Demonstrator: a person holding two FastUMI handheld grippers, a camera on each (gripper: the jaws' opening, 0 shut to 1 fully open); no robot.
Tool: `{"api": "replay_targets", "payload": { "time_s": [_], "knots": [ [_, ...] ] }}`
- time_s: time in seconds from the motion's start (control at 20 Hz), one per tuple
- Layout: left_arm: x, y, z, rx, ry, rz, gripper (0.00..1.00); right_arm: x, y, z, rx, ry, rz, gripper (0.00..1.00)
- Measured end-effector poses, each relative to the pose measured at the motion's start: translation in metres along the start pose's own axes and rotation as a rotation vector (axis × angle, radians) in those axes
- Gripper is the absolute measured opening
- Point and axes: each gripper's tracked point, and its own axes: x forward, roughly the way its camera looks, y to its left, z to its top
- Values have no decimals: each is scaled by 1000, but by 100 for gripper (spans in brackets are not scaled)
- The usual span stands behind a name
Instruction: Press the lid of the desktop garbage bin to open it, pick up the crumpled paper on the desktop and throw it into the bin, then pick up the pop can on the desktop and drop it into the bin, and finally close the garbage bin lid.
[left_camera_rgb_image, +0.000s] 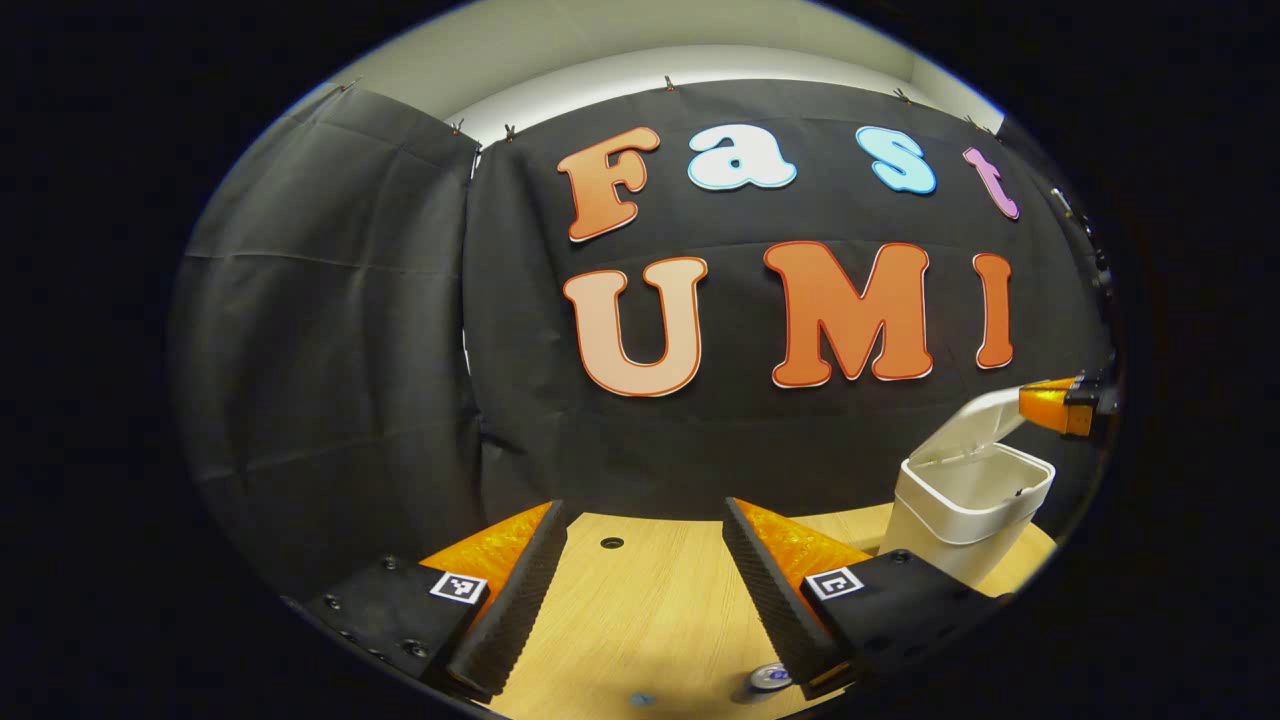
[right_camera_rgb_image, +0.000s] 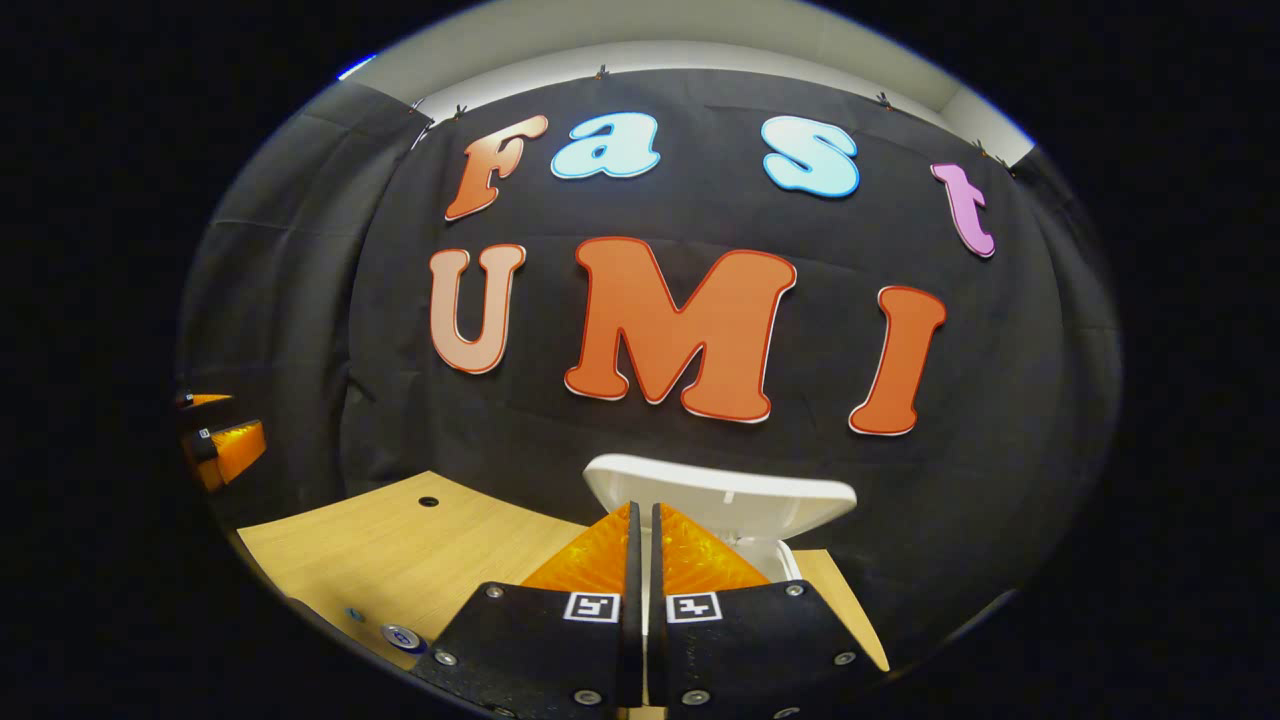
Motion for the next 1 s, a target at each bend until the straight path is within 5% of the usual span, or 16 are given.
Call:
{"api": "replay_targets", "payload": {
  "time_s": [0.15,0.3,0.5,0.7,1.0],
  "knots": [
    [13,14,-17,5,19,-44,99,-1,20,4,-5,-12,4,13],
    [24,19,-42,17,65,-88,99,-3,47,-2,-9,1,41,51],
    [32,19,-77,13,147,-150,100,-10,74,-16,-48,45,79,73],
    [37,10,-116,25,237,-223,100,-21,108,-38,-42,93,135,87],
    [20,-12,-198,103,427,-363,100,-33,142,-86,4,208,188,94]
  ]
}}
